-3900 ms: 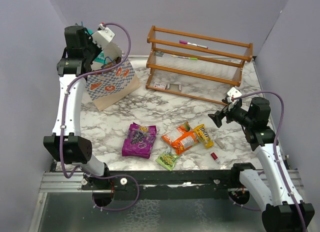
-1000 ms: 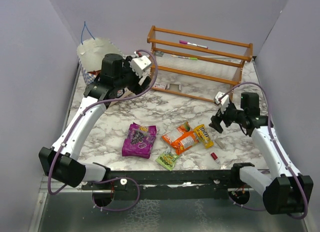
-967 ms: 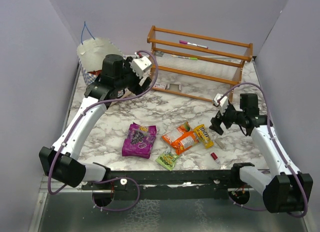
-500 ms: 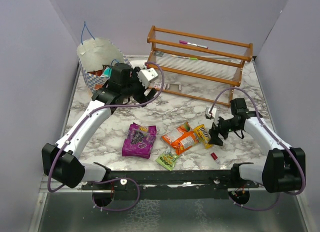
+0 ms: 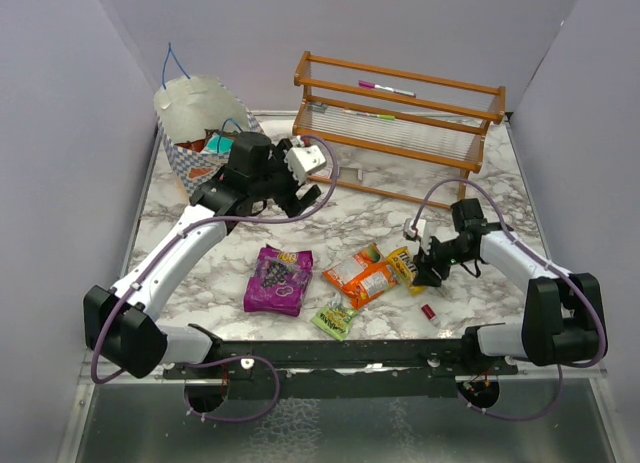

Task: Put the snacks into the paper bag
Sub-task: Pick up the snack from the center of the board.

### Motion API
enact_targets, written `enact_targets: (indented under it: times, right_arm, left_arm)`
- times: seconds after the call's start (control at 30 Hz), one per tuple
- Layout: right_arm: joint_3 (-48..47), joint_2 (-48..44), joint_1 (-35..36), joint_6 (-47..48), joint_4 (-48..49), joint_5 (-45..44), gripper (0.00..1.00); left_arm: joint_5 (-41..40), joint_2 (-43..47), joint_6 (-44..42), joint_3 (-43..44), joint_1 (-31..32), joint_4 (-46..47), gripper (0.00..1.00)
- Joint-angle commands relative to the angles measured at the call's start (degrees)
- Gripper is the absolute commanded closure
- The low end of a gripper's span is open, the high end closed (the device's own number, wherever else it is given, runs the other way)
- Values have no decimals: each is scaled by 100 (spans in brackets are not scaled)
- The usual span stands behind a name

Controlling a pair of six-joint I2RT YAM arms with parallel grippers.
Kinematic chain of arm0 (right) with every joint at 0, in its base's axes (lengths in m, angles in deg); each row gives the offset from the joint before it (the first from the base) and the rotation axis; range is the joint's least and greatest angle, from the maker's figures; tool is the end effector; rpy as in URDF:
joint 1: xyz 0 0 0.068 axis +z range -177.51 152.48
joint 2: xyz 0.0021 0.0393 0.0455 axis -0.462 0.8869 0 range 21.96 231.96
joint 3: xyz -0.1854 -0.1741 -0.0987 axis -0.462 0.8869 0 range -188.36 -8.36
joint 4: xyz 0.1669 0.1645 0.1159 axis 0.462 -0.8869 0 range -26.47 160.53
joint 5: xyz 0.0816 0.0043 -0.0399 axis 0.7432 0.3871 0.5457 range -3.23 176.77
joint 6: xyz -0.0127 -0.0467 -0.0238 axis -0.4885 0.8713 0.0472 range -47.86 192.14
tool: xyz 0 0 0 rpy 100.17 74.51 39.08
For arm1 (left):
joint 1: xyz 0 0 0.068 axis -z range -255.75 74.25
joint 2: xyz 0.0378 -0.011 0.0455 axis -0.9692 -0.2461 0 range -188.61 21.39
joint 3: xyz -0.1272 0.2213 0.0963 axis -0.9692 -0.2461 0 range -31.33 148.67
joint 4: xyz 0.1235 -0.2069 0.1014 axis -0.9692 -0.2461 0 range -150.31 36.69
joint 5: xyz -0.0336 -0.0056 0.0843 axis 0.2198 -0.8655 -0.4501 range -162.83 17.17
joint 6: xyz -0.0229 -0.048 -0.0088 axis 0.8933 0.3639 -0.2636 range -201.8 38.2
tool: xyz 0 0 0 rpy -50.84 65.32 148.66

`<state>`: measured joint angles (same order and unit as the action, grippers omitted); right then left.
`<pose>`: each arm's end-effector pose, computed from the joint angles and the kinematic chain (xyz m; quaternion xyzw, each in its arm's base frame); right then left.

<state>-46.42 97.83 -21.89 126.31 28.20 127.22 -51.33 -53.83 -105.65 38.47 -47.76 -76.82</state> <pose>0.2000 0.0430 0.1671 -0.4917 0.7957 0.2808 0.2152 0.2552 -0.1505 0.3535 0.4552 0.7196 -0.1786 0.4930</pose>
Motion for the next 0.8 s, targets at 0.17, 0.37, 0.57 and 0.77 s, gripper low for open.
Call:
enact_targets:
  times: [0.17,0.37,0.57,0.77]
  right_arm:
    - [57,-4,44,-40,402,23,81]
    - [61,-373,41,-82,354,-96,99]
    - [-356,-1053,44,-175,10,-63,98]
    - [-1071,-1450,60,-497,-122,545,99]
  left_arm:
    - [-69,90,-66,-241,221,401,13]
    - [-94,75,-53,-370,293,554,13]
    - [280,-65,228,-286,333,616,12]
    - [885,-335,726,152,468,580,12]
